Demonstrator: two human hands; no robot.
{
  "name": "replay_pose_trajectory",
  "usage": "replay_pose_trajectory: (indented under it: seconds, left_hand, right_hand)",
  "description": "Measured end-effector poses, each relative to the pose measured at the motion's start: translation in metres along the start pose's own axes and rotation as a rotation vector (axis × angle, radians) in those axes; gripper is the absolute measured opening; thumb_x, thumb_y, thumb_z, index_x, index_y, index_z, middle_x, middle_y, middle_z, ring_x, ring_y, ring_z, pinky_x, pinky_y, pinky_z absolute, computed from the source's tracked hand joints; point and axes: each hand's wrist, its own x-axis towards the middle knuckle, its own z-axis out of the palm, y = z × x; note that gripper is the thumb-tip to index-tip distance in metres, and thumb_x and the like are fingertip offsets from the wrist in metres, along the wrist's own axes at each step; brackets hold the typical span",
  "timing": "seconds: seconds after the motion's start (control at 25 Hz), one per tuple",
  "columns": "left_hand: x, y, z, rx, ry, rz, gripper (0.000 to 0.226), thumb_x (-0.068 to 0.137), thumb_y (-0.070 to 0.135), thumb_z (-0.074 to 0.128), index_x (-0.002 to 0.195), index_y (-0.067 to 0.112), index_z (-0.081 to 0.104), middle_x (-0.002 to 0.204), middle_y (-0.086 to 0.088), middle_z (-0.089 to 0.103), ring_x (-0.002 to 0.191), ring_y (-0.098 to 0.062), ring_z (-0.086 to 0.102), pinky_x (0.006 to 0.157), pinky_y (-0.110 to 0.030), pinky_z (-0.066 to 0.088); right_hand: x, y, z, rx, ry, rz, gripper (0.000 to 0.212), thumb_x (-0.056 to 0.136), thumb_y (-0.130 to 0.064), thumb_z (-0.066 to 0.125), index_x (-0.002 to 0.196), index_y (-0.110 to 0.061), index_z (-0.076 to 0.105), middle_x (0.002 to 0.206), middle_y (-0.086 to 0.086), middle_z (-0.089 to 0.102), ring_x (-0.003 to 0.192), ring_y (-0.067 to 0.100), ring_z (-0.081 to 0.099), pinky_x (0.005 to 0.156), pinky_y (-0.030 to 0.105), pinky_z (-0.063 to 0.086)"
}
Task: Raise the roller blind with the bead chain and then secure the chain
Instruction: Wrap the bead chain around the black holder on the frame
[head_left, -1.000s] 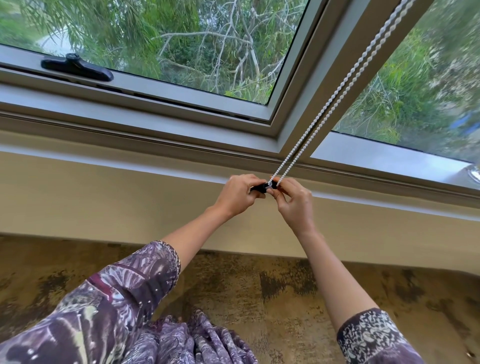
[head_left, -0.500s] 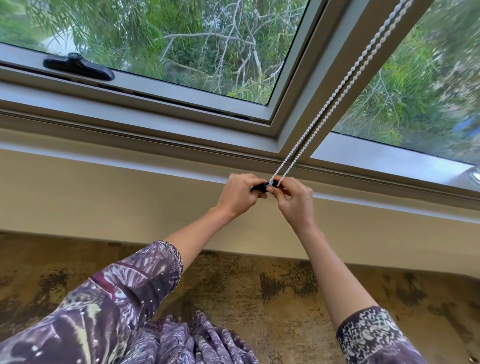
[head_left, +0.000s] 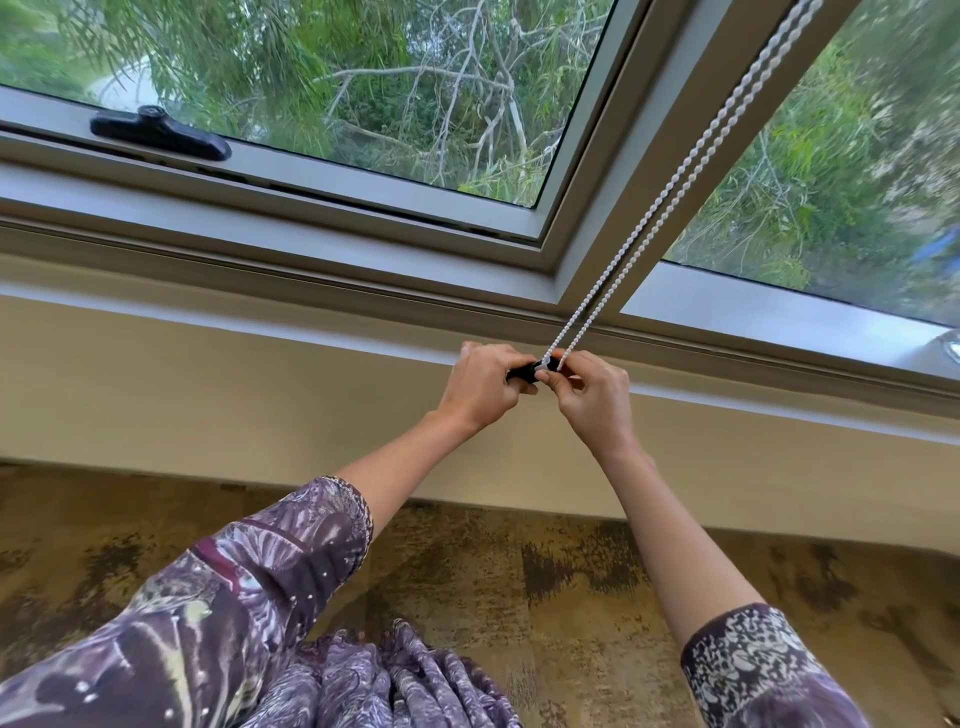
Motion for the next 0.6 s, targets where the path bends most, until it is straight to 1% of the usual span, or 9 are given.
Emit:
replay_pose_trajectory:
  seconds: [0.16, 0.24, 0.32, 0.4, 0.48, 0.6]
  left_hand:
    - [0.0020, 0.0005, -0.0023, 0.003, -0.042, -0.001, 0.019, 0.078, 0.022, 0.073, 0.095, 0.027, 0.075, 0.088, 0.004, 0.074, 0.083, -0.019, 0.065, 0.085, -0.040, 0.041]
    - [0.0034, -0.0002, -0.0044, -0.008, -0.061, 0.003, 0.020, 0.079, 0.020, 0.072, 0.097, 0.029, 0.075, 0.090, 0.006, 0.074, 0.082, -0.017, 0.065, 0.085, -0.038, 0.041]
    - [0.0032, -0.0010, -0.0055, -0.037, -0.059, 0.001, 0.023, 0.078, 0.020, 0.073, 0.098, 0.029, 0.075, 0.090, 0.006, 0.074, 0.082, -0.016, 0.066, 0.085, -0.036, 0.044]
    - [0.0023, -0.0017, -0.0064, -0.066, -0.060, -0.004, 0.024, 0.077, 0.021, 0.075, 0.100, 0.027, 0.075, 0.090, 0.005, 0.075, 0.082, -0.017, 0.067, 0.086, -0.038, 0.047]
    - [0.0014, -0.0027, -0.0068, -0.063, -0.064, 0.000, 0.024, 0.077, 0.021, 0.074, 0.100, 0.025, 0.075, 0.090, 0.004, 0.075, 0.084, -0.017, 0.067, 0.089, -0.042, 0.046]
    - [-0.0009, -0.0023, -0.0045, -0.056, -0.013, 0.003, 0.021, 0.077, 0.018, 0.073, 0.097, 0.022, 0.076, 0.087, 0.002, 0.075, 0.083, -0.018, 0.068, 0.088, -0.045, 0.046]
  right_hand:
    - [-0.0006, 0.0033, -0.0028, 0.020, -0.028, -0.012, 0.015, 0.080, -0.016, 0.073, 0.094, -0.011, 0.072, 0.082, 0.002, 0.071, 0.069, 0.013, 0.062, 0.064, 0.033, 0.054]
    - [0.0004, 0.0026, -0.0030, 0.031, -0.041, -0.022, 0.014, 0.081, -0.013, 0.072, 0.095, -0.010, 0.072, 0.084, 0.002, 0.071, 0.072, 0.014, 0.063, 0.066, 0.035, 0.055]
    - [0.0014, 0.0004, -0.0024, 0.033, -0.040, -0.020, 0.014, 0.082, -0.011, 0.071, 0.096, -0.010, 0.072, 0.085, 0.003, 0.071, 0.073, 0.016, 0.064, 0.067, 0.037, 0.056]
    - [0.0005, -0.0006, -0.0017, 0.042, -0.045, -0.033, 0.014, 0.083, -0.010, 0.070, 0.096, -0.009, 0.071, 0.086, 0.003, 0.071, 0.073, 0.017, 0.064, 0.068, 0.038, 0.056]
    - [-0.0004, -0.0023, -0.0009, 0.039, -0.044, -0.043, 0.013, 0.083, -0.012, 0.069, 0.096, -0.009, 0.071, 0.085, 0.003, 0.070, 0.073, 0.017, 0.063, 0.068, 0.038, 0.056]
    - [0.0020, -0.0061, 0.0014, -0.030, -0.028, -0.032, 0.011, 0.084, -0.019, 0.069, 0.090, -0.011, 0.071, 0.079, 0.003, 0.068, 0.066, 0.017, 0.060, 0.062, 0.036, 0.053]
